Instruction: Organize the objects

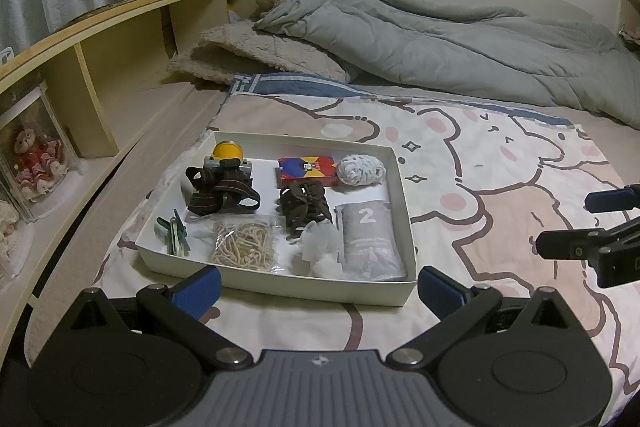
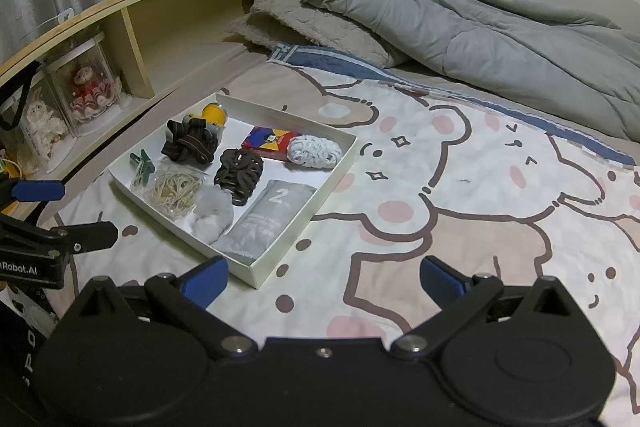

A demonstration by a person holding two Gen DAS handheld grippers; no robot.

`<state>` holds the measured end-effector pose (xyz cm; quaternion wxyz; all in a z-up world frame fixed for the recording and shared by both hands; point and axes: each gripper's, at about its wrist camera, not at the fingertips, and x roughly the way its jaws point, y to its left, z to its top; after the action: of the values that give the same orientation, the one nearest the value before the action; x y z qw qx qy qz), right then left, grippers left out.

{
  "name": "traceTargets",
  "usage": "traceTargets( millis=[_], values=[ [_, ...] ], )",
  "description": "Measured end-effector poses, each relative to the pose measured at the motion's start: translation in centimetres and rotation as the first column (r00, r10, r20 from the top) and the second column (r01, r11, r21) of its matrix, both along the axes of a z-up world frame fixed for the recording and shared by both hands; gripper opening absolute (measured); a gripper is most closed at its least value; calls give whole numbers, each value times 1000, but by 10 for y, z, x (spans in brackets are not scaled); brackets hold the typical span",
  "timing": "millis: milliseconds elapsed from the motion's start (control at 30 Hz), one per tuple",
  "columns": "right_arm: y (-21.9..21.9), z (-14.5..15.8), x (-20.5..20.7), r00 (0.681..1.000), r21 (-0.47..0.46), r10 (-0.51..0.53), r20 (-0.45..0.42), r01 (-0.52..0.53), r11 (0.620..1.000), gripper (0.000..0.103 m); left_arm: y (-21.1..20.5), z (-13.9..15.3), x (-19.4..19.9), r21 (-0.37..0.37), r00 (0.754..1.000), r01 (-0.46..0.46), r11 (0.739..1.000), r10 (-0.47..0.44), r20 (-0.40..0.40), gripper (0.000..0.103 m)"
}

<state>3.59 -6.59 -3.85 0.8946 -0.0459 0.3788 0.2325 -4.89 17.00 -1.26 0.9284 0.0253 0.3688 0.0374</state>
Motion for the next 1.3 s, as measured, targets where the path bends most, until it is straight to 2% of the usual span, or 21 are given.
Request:
traceTargets(
  millis=[1300],
  values=[
    [3, -2, -2, 1000, -14, -3, 9, 4, 1000, 103, 0, 0, 1, -4, 1000, -2, 1000, 2, -2, 103]
  ],
)
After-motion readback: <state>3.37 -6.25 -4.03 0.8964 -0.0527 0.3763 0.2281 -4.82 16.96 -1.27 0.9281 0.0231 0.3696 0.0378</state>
